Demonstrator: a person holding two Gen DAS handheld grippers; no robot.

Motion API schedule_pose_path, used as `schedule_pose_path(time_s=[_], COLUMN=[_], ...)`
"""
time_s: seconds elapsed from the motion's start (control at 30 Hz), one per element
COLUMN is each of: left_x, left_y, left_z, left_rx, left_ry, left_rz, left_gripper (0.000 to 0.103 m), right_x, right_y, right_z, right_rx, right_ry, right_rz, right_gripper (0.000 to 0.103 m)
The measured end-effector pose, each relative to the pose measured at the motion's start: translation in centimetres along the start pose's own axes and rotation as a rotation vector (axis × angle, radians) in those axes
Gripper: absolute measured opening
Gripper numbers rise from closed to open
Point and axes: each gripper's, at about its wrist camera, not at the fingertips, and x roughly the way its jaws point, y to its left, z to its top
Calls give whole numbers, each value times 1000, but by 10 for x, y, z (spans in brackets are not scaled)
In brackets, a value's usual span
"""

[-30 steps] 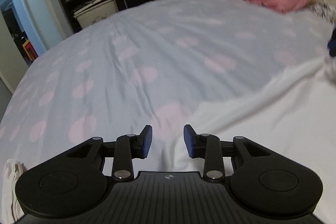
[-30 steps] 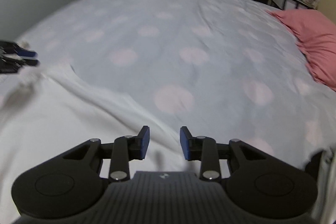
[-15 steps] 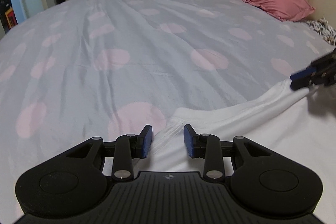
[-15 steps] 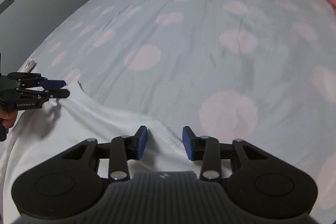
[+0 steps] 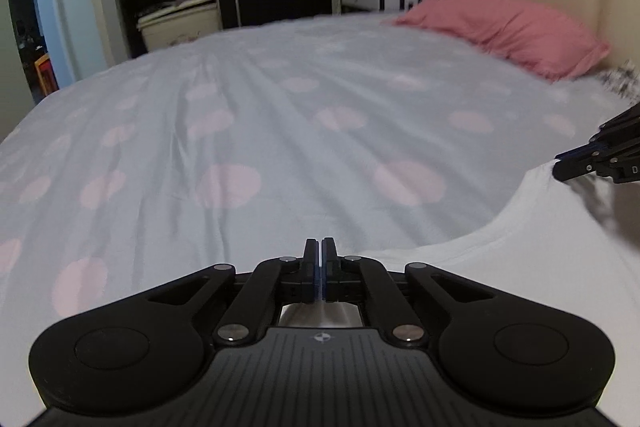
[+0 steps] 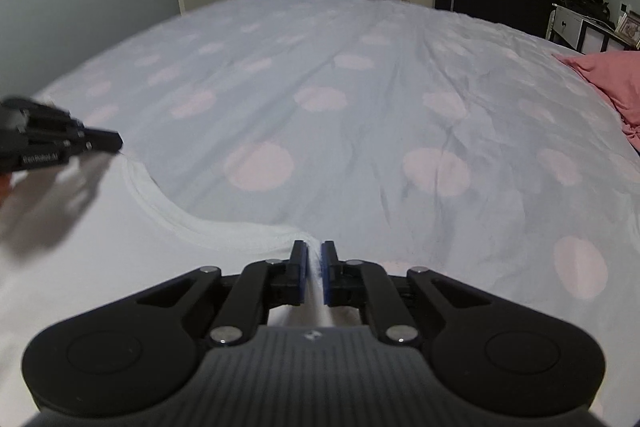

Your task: Fold clothes

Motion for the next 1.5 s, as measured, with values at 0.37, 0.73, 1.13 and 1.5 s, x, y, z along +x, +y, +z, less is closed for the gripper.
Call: schedule_pose_path(time_s=[0.37,0.73,1.13,1.5], left_x=[13,-114,-245,-298], left_y=[9,30,-15,-61], left_z=[-13,-38,-128,-216], left_rx=[-14,-105,-140,-136], left_ry=[80,54,124,198], left_rz=[78,96,4,73], left_gripper=[0,18,47,50], right_x=[14,-91,-221,-277], right_y=[-12,8,74,138], right_z=[-13,-36,-135,-245], right_rx=[89,120,163,235], right_ry=[14,3,53,123], right_rz=[-58,-89,-90,-125], right_gripper=[37,42,44,48])
